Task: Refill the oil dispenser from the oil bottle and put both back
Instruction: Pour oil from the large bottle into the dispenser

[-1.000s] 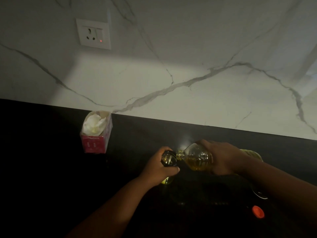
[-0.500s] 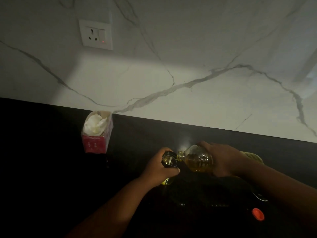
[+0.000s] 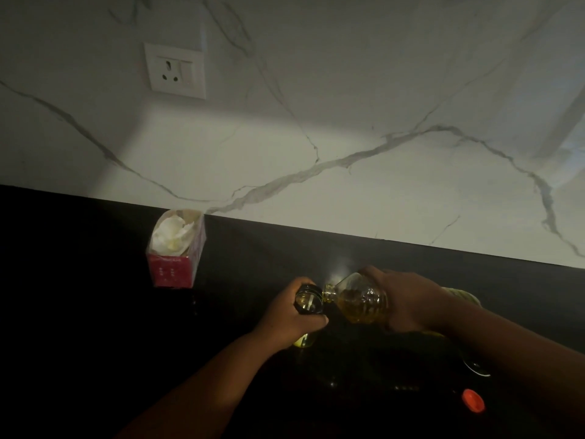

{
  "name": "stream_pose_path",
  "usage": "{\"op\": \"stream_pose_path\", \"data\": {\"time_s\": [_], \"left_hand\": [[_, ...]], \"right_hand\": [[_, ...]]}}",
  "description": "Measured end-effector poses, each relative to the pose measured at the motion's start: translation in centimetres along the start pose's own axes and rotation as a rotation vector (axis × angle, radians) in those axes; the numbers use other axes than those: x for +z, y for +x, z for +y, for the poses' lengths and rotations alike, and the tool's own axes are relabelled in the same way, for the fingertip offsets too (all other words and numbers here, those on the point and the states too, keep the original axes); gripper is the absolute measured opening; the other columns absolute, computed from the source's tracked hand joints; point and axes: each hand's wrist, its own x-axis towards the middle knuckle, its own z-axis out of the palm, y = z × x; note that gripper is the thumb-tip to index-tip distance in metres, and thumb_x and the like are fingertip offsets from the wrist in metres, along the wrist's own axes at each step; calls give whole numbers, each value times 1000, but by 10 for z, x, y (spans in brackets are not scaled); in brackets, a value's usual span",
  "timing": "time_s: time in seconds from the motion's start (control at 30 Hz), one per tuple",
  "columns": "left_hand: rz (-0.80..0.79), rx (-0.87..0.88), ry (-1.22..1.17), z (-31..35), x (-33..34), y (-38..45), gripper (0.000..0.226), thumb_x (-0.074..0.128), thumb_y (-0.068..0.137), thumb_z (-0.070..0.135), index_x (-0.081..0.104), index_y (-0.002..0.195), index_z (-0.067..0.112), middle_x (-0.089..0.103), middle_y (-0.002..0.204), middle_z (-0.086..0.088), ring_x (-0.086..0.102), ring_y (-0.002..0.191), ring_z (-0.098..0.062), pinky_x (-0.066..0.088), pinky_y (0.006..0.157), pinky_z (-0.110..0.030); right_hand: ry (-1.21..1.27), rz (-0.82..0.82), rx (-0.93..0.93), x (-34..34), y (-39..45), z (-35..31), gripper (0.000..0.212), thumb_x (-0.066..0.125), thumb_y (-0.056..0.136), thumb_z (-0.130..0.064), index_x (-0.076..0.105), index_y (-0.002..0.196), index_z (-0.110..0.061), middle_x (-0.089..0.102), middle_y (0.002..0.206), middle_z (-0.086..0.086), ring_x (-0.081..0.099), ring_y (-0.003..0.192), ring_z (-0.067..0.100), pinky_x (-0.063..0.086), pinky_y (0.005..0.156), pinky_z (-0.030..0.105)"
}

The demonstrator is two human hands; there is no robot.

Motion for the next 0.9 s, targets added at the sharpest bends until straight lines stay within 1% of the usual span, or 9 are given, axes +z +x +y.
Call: {"op": "stream_pose_path", "data": {"time_s": [0.1,0.27,0.47,0.53,0.6,0.67,0.8,0.9], "left_hand": [[8,4,0,-1,0,0,58,85,68,17,54,108,45,63,111,1,66,100,-17,59,85,-36],[16,9,-9,-2,1,-1,57,84,68,16,54,109,43,64,109,2,66,98,-16,59,84,-35],[11,6,-1,0,0,-1,57,85,67,17,54,107,45,64,108,2,67,97,-17,59,85,-39],[8,11,-12,0,0,-2,56,84,68,15,55,107,43,64,107,2,67,96,-17,60,84,-39],[8,7,-13,0,0,-3,56,84,68,16,54,106,45,64,108,1,67,97,-17,59,85,-39],[7,-1,-10,1,1,-3,57,84,68,18,54,105,48,63,110,1,66,99,-18,59,85,-40],[3,-1,-2,1,0,-2,57,84,68,19,53,104,50,62,111,2,66,99,-17,59,84,-37],[2,2,12,1,-1,-3,56,84,67,20,54,103,50,64,110,3,66,98,-17,59,87,-41]], "right_hand": [[-16,-6,-2,-1,0,-1,82,73,65,-44,31,134,-35,59,117,-7,61,105,15,45,86,26],[-52,-28,-7,-4,1,0,83,74,64,-45,31,135,-33,59,118,-5,61,104,15,44,84,24],[-83,-17,-5,-6,0,-2,83,75,65,-43,31,135,-33,59,119,-7,60,105,14,37,79,21],[-110,-14,-1,-7,-1,-3,82,75,65,-43,32,134,-32,59,118,-6,61,104,15,40,78,22],[-124,-8,5,-8,-1,-5,82,75,64,-43,32,134,-32,60,118,-6,62,104,16,44,82,25],[-116,-15,8,-8,-2,-5,83,75,64,-44,32,134,-32,60,118,-5,62,104,16,46,84,28],[-96,-38,14,-9,-2,-7,86,76,63,-44,31,135,-32,59,120,-4,61,106,17,46,85,28],[-101,-39,17,-10,-1,-9,86,76,64,-42,31,136,-31,59,118,-4,61,105,17,44,83,25]]}}
